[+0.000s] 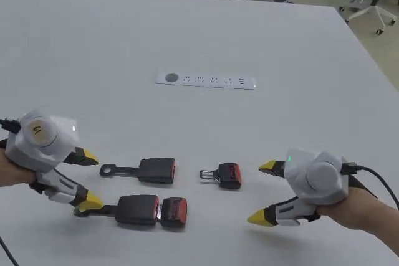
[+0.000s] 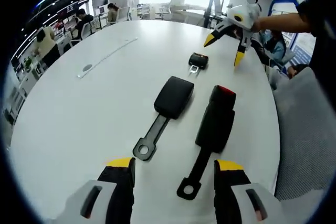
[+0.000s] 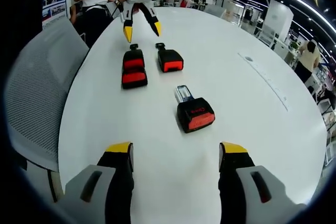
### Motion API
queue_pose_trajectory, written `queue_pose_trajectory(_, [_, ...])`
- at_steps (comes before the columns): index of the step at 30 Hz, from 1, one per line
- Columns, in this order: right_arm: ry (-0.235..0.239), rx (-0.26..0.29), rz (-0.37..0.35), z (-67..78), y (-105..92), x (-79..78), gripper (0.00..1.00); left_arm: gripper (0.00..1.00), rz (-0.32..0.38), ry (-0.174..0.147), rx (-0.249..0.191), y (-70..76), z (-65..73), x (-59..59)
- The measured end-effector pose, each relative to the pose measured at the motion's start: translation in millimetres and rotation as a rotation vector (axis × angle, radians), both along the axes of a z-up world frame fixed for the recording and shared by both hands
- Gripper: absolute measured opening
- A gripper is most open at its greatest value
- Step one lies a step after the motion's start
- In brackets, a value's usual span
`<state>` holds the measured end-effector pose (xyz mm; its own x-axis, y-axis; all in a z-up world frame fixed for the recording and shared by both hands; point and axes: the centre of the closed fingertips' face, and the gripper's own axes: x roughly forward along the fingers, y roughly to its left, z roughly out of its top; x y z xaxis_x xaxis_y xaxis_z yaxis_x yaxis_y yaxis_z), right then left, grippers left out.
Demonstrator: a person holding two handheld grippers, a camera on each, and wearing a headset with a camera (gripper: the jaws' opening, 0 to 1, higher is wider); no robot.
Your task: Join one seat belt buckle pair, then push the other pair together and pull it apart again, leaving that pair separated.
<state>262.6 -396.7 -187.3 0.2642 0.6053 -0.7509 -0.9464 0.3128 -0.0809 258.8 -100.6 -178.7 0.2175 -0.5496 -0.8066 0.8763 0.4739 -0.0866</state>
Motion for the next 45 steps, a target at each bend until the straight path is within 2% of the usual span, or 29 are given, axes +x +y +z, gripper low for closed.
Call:
queue_pose_trajectory(5, [-0.008, 0.054, -0.056, 3.6, 0.6, -13.5, 0.71, 0.69, 0.099, -0.062, -0.106, 2.5, 6.1, -14.7])
queue_pose_trajectory(8, [-0.007, 0.080, -0.088, 2.2, 1.1, -24.1, 0.76, 0.74, 0.133, -0.090, -0.143, 7.9, 6.5, -20.7])
queue_pose_trajectory(10, [-0.008, 0.093, -0.109, 1.6, 1.5, -28.7, 0.79, 0.79, 0.171, -0.132, -0.176, 4.9, 10.1, -26.2])
queue_pose_trajectory(12, [-0.016, 0.127, -0.126, 3.0, 3.9, -33.0, 0.82, 0.83, 0.198, -0.155, -0.206, 1.1, 14.2, -34.2])
queue_pose_trajectory(14, [-0.026, 0.148, -0.171, 3.7, 4.1, -34.9, 0.84, 0.85, 0.218, -0.162, -0.200, 8.3, 9.9, -36.6])
queue_pose_trajectory(15, [-0.036, 0.179, -0.198, 6.3, 7.0, -36.4, 0.85, 0.85, 0.233, -0.167, -0.199, 10.9, 7.9, -36.4])
queue_pose_trajectory(18, [-0.043, 0.207, -0.225, 6.2, 9.0, -39.9, 0.89, 0.86, 0.286, -0.200, -0.236, 10.7, 9.4, -37.1])
queue_pose_trajectory(22, [-0.053, 0.225, -0.250, 4.8, 12.5, -47.7, 0.91, 0.87, 0.300, -0.219, -0.256, 11.4, 4.4, -41.2])
queue_pose_trajectory(23, [-0.058, 0.236, -0.261, 5.3, 13.1, -48.8, 0.92, 0.87, 0.311, -0.222, -0.267, 5.4, 4.9, -44.5])
queue_pose_trajectory(26, [-0.071, 0.260, -0.291, 8.1, 14.1, -50.3, 0.97, 0.88, 0.359, -0.223, -0.307, 5.7, 6.0, -46.0])
queue_pose_trajectory(27, [-0.070, 0.268, -0.298, 8.4, 14.3, -50.9, 0.98, 0.89, 0.362, -0.229, -0.313, 0.6, 7.5, -46.8])
queue_pose_trajectory(30, [-0.073, 0.279, -0.317, 9.4, 14.6, -52.2, 0.99, 0.91, 0.367, -0.243, -0.312, 1.9, 7.2, -46.3])
queue_pose_trajectory(38, [-0.094, 0.310, -0.335, 16.8, 21.2, -51.7, 0.99, 1.00, 0.408, -0.258, -0.332, -7.4, 8.6, -56.7])
queue_pose_trajectory(41, [-0.100, 0.322, -0.339, 18.4, 22.5, -50.1, 0.99, 1.00, 0.419, -0.289, -0.346, -10.5, 12.2, -56.9])
queue_pose_trajectory(45, [-0.105, 0.325, -0.332, 18.7, 24.6, -50.5, 0.99, 1.00, 0.435, -0.282, -0.351, -10.1, 9.8, -57.5])
